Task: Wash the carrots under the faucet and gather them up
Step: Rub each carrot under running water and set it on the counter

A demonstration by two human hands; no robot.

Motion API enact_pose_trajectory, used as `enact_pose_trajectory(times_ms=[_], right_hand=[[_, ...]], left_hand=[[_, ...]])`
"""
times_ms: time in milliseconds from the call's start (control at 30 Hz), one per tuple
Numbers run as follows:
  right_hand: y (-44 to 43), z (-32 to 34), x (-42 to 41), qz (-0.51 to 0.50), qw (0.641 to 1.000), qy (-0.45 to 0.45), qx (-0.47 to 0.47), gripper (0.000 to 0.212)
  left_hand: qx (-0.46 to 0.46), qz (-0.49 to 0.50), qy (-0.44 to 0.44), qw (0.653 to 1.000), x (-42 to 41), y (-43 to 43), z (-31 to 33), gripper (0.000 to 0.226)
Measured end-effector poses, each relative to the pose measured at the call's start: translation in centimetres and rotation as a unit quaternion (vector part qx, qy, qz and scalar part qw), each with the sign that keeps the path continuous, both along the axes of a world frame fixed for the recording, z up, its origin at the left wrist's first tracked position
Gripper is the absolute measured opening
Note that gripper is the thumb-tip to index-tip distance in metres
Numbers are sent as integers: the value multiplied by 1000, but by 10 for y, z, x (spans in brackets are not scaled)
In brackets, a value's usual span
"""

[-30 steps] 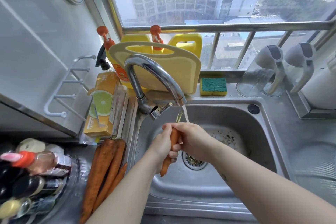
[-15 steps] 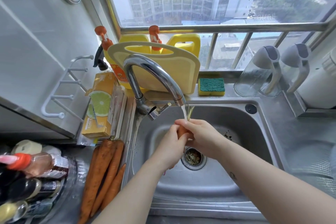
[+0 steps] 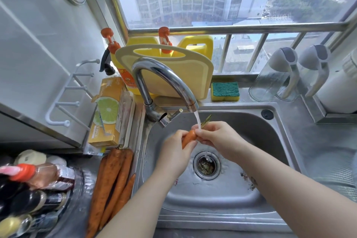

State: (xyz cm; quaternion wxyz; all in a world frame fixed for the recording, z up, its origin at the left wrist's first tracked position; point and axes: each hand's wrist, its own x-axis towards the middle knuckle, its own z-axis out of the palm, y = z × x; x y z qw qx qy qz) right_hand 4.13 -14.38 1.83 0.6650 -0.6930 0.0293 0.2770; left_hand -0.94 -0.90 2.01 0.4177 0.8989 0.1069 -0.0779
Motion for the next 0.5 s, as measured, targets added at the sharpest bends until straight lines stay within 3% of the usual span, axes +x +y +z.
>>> enact_pose_trajectory(times_ms=[200,367,500], right_hand=[[-15,-1,3,80,997,-8,19,12],[-12,-6,5,37,998,-44,-39,11],[-8,-10,-2,-3,999,-38,16,12]], left_hand=[[-150,-36,91,984,7,10,7,21],[-128,-55,64,988,8,13,9,19],[-127,-56,56,989,7,13,8,19]])
